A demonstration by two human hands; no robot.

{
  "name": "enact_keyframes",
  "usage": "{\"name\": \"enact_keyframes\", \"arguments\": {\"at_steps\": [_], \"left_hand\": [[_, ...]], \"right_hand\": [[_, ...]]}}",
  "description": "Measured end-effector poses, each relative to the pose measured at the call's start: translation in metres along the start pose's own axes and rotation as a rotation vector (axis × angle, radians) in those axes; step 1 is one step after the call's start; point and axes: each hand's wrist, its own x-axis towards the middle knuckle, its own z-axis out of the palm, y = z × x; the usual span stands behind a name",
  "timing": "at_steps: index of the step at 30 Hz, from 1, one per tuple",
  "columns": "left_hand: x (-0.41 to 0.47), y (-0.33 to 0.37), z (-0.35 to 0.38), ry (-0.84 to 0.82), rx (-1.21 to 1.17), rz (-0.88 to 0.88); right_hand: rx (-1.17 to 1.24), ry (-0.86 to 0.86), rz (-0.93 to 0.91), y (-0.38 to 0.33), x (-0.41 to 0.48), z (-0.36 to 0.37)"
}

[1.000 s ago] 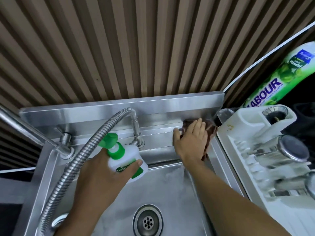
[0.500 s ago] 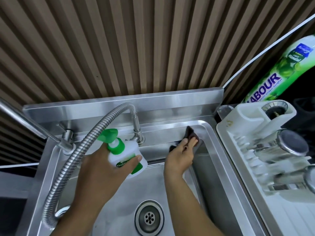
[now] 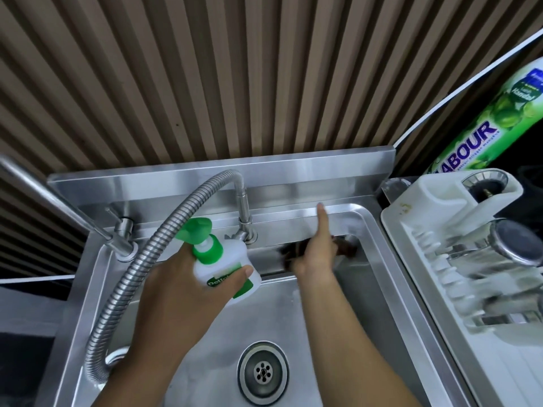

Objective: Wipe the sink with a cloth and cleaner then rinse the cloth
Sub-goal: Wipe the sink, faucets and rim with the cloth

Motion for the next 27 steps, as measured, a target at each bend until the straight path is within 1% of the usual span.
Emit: {"name": "enact_keyframes", "arguments": {"at_steps": [1, 2, 3, 6, 7, 12, 15, 18, 22, 25, 27], "left_hand": [[0.0, 0.0, 0.0, -0.002, 0.008, 0.001], [0.0, 0.0, -0.001, 0.003, 0.014, 0.001], [0.0, 0.0, -0.001, 0.007, 0.018, 0.004], [-0.001, 0.002, -0.001, -0.005, 0.02, 0.001], [-0.001, 0.002, -0.001, -0.006, 0.013, -0.001], [0.0, 0.0, 0.001, -0.008, 0.003, 0.009], [0.0, -0.001, 0.002, -0.015, -0.003, 0.009], [0.0, -0.002, 0.002, -0.023, -0.017, 0.0], [0.001, -0.003, 0.0, -0.04, -0.03, -0.006], [0.003, -0.003, 0.001, -0.05, -0.042, -0.029], [0.003, -0.001, 0.001, -0.053, -0.06, -0.044]], "right_hand": [[-0.042, 0.093, -0.038, -0.005, 0.003, -0.003], [-0.09, 0.14, -0.04, -0.006, 0.005, -0.004], [-0.108, 0.135, -0.015, -0.003, 0.006, -0.005], [-0.089, -0.051, 0.093, -0.001, 0.01, -0.016], [-0.082, -0.091, 0.103, -0.007, 0.009, -0.019], [-0.019, -0.08, 0.018, -0.042, 0.022, -0.023], [-0.041, -0.129, 0.072, -0.044, 0.025, -0.027], [-0.085, -0.094, 0.11, -0.037, 0.02, -0.032], [-0.025, -0.042, 0.11, -0.04, 0.026, -0.032], [0.007, 0.113, 0.029, -0.05, 0.008, -0.032], [0.059, 0.151, -0.104, -0.054, -0.011, -0.033]]}}
